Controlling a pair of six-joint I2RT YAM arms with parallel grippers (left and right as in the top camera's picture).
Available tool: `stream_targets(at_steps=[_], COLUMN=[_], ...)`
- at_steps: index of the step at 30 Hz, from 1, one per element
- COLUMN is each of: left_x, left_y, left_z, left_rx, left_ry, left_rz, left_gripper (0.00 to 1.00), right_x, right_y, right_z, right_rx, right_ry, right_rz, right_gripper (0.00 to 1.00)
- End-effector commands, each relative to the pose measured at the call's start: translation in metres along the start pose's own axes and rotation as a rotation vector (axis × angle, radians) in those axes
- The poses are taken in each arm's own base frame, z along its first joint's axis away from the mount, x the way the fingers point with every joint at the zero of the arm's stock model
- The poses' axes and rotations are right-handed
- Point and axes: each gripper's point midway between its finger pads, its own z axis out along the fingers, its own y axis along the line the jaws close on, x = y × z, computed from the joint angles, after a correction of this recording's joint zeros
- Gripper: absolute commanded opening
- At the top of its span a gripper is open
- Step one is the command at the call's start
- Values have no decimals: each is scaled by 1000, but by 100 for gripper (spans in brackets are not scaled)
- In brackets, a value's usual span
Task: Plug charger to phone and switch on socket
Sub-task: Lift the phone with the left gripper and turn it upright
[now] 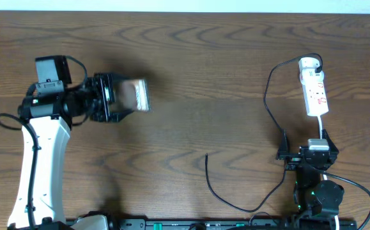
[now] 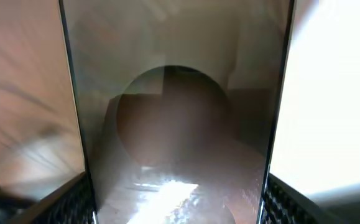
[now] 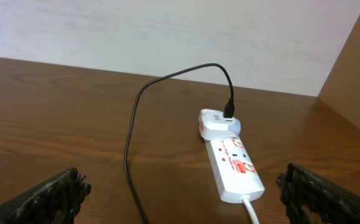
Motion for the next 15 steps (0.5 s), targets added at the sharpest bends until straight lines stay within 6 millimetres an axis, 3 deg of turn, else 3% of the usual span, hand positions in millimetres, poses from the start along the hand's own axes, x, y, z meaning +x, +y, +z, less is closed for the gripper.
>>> stream_targets(at_steps=[1, 7, 15], left_x=[-46, -70, -72], left_y=[18, 46, 59], left_z=[-14, -24, -17], left_rx=[-112, -271, -364], left_ry=[-361, -611, -657], left_rz=[113, 160, 195], left_gripper=[7, 7, 7], right_x=[0, 1, 1], right_y=[0, 0, 0], right_z=[0, 0, 0], right_rx=[0, 0, 0], right_ry=[0, 1, 1], right_rz=[-8, -8, -8], right_gripper=[99, 99, 99])
